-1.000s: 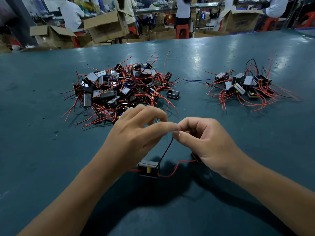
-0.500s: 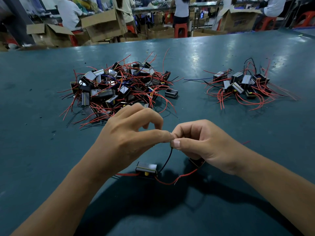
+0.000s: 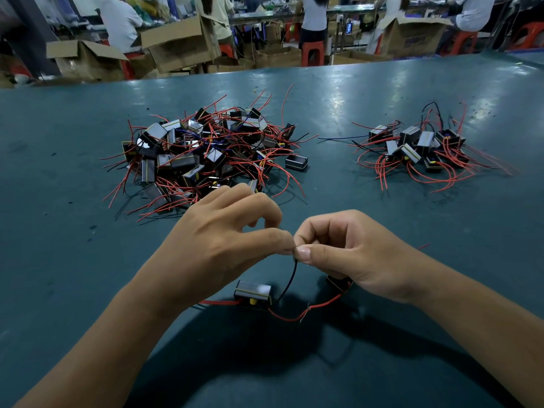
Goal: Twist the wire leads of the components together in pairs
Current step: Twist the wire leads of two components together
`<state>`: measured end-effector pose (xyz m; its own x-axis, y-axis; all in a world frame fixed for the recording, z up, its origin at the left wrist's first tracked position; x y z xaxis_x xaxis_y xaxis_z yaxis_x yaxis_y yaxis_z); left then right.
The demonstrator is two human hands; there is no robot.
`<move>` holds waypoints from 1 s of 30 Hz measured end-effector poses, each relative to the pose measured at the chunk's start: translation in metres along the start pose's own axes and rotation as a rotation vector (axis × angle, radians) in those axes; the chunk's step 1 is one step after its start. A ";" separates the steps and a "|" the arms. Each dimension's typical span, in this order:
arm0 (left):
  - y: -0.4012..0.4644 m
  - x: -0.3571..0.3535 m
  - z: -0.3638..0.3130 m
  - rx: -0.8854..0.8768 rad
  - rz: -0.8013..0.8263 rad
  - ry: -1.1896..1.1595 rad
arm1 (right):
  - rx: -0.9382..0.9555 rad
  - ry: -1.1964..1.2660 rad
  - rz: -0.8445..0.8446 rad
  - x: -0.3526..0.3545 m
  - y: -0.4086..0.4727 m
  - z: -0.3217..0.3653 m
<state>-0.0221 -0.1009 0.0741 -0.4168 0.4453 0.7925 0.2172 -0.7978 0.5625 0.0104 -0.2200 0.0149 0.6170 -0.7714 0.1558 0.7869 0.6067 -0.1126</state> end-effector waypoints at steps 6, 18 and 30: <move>-0.003 -0.014 0.013 0.243 -0.021 -0.334 | 0.039 -0.120 -0.100 0.005 -0.001 0.003; -0.034 -0.055 0.024 1.057 -0.118 -0.859 | 0.108 -0.280 -0.305 0.007 -0.004 0.003; -0.005 -0.006 0.016 0.205 -0.089 -0.293 | 0.060 -0.144 -0.141 0.006 -0.001 0.005</move>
<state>-0.0059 -0.0931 0.0701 -0.1783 0.6303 0.7556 0.3762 -0.6659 0.6442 0.0130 -0.2245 0.0212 0.4904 -0.8166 0.3046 0.8606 0.5088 -0.0215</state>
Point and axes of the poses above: each hand's wrist, its own y-axis towards the middle knuckle, its own x-axis out of the back of the hand, z = x × y, the point moved 8 cm from there along y, towards the middle knuckle, and after that the axes turned 11 degrees about -x, right-handed, at the moved point
